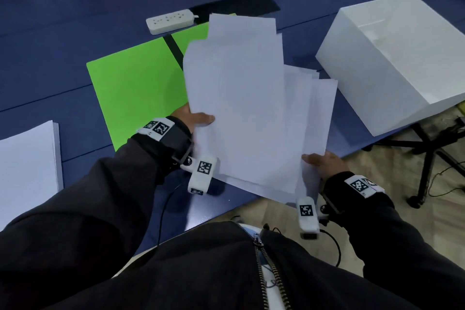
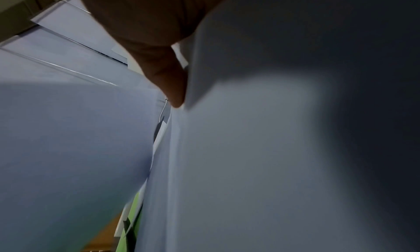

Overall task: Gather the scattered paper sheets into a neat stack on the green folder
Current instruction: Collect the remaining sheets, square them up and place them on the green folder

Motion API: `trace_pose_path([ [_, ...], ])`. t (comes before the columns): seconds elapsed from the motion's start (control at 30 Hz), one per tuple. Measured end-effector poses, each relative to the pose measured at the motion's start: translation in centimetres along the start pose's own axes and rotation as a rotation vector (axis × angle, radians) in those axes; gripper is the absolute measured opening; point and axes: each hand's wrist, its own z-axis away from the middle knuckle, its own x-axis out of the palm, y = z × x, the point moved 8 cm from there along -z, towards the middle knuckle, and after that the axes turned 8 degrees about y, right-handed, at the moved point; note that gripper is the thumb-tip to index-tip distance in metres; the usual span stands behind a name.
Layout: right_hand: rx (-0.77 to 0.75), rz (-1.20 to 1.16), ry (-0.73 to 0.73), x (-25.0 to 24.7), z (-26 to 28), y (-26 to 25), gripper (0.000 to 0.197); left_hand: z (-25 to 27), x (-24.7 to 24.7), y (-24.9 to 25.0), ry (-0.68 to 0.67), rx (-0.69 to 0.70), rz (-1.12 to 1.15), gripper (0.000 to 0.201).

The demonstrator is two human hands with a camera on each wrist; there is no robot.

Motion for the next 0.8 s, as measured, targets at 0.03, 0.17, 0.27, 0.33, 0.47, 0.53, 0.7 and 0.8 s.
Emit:
trace_pose_path([
  [0.03,-0.003,0.007,0.014,-0.2,-0.2,0.2,0.016,-0.6,-0.3,-0.9,0.019,0.024,-0.102,0.085],
  [0.17,0.018,-0.013,0.009,0.0,-0.8,0.8,0.035,-0.7,1.0,-3.3,-0.039,0.039,-0.441,0.100],
  [0.27,0.049,-0.010,0.002,-0.1,-2.0,2.0,0.029,-0.7,1.6,-3.9,0.049,0.041,-0.579,0.103],
  [0.33,0.086,-0.041,0.014,-0.3,-2.4,2.6,0.029,-0.2,2.6,-3.3,0.081,0.106,-0.572,0.113],
  [0.47,0.071,-0.068,0.034,-0.8,-4.4,4.0,0.075,0.7,5.0,-3.4,0.052,0.047,-0.753,0.093],
  [0.53,0.012,-0.046,0.011,-0.5,-3.8,3.2,0.079,1.2,5.8,-3.8,0.022,0.046,-0.894,0.076],
  [0.7,-0.093,0.064,0.016,0.2,0.2,0.1,0.039,1.4,6.8,-4.3,-0.076,0.079,-1.108,0.061],
  [0.8,-0.183,0.107,0.035,-0.4,0.1,-0.7,0.018,0.9,6.7,-4.1,-0.099,0.066,-1.155,0.040],
])
